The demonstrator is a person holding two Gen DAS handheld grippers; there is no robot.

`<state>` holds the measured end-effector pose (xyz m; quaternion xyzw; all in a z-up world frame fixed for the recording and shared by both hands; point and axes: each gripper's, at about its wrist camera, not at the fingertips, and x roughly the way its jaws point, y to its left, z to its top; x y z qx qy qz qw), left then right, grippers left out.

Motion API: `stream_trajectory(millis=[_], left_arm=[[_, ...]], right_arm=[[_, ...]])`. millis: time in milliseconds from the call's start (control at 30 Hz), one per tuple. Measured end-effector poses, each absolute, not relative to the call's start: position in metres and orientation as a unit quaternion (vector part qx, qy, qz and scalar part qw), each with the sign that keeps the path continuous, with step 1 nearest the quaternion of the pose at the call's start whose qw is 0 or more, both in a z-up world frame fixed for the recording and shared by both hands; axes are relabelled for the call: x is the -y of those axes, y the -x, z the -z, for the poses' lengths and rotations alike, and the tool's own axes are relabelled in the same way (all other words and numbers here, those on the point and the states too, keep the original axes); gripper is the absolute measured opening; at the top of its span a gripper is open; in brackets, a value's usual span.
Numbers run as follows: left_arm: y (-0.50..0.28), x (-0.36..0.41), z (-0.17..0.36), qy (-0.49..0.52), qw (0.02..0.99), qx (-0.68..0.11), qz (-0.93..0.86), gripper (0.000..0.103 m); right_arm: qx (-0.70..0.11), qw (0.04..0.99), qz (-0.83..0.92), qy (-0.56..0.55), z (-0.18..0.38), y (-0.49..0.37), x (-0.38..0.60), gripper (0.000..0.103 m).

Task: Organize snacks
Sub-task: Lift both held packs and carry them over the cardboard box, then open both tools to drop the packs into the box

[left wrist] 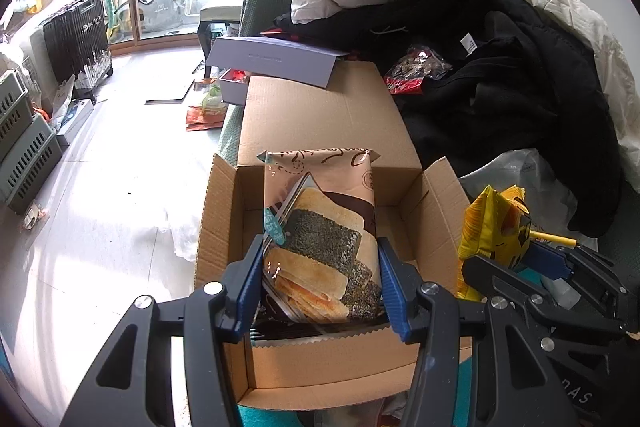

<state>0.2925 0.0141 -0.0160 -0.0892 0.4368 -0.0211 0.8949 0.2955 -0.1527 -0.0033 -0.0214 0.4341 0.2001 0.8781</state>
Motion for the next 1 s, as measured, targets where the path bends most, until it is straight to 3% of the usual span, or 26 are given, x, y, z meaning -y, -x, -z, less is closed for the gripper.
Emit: stream_trajectory(millis=[567,633,700,1000], left_arm=[[-0.295,-0.02,0.061,0.055,0.877,-0.477,0.0,0.052],[-0.295,-0.019,0.06,0.05,0.878,-0.477,-0.002,0.052],[-0.294,-0.019,0.059,0.048,0.876,-0.479,-0.005,0.052],[-0.281,-0.02,0.04,0.037,0.879,-0.475,-0.032,0.053]], right_arm=[[-0.483,0.862,-0.149,0.032,0.051,-0.31,0.141,0.053],[-0.486,0.861,-0.146,0.033,0.052,-0.31,0.141,0.056],[-0.489,0.861,-0.137,0.036,0.052,-0.309,0.141,0.067],[-0.485,0.866,-0.112,0.047,0.034,-0.296,0.143,0.074]])
